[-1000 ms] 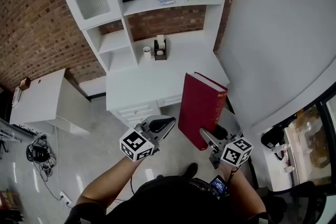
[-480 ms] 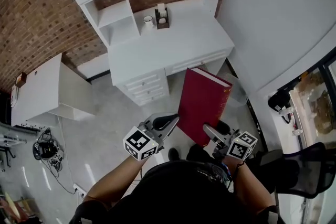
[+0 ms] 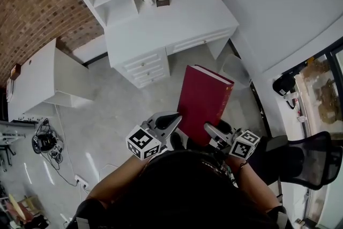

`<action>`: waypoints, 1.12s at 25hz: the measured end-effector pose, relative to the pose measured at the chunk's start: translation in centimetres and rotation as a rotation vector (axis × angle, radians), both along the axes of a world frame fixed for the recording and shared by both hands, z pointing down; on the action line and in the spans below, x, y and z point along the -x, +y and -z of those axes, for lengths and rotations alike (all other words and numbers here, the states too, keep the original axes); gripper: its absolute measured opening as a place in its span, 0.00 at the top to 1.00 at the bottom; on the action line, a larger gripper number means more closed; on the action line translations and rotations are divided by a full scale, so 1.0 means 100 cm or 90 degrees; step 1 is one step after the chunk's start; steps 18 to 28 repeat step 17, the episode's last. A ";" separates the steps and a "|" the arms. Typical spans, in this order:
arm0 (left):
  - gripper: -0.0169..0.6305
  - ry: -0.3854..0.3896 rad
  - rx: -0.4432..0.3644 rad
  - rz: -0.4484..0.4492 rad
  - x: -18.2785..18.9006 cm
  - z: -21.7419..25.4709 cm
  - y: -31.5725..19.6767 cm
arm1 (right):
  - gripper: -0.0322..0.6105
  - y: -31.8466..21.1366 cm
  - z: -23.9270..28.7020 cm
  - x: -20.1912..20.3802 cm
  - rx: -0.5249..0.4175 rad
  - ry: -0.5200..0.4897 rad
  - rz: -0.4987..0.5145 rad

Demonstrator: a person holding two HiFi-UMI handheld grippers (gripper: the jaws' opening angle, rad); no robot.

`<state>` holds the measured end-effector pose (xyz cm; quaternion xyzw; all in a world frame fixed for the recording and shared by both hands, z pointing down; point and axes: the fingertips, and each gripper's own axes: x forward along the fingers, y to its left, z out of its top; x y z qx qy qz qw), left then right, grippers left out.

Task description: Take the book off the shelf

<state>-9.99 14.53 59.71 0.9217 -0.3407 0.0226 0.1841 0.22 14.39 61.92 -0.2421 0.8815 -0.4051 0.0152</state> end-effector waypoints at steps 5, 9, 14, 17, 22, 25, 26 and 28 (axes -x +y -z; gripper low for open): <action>0.96 0.006 0.009 0.007 -0.001 -0.007 0.004 | 0.58 0.006 -0.007 0.002 0.012 0.001 0.005; 0.96 0.008 0.009 0.013 0.002 -0.004 0.001 | 0.58 0.007 -0.008 0.003 0.016 0.002 0.010; 0.96 0.010 0.009 0.024 0.004 -0.007 -0.006 | 0.58 0.003 -0.013 0.002 0.024 -0.004 0.008; 0.96 0.016 0.012 0.027 0.004 -0.007 -0.015 | 0.58 -0.004 -0.014 0.002 0.030 -0.005 0.007; 0.96 0.016 0.012 0.027 0.004 -0.007 -0.015 | 0.58 -0.004 -0.014 0.002 0.030 -0.005 0.007; 0.96 0.016 0.012 0.027 0.004 -0.007 -0.015 | 0.58 -0.004 -0.014 0.002 0.030 -0.005 0.007; 0.96 0.016 0.012 0.027 0.004 -0.007 -0.015 | 0.58 -0.004 -0.014 0.002 0.030 -0.005 0.007; 0.96 0.016 0.012 0.027 0.004 -0.007 -0.015 | 0.58 -0.004 -0.014 0.002 0.030 -0.005 0.007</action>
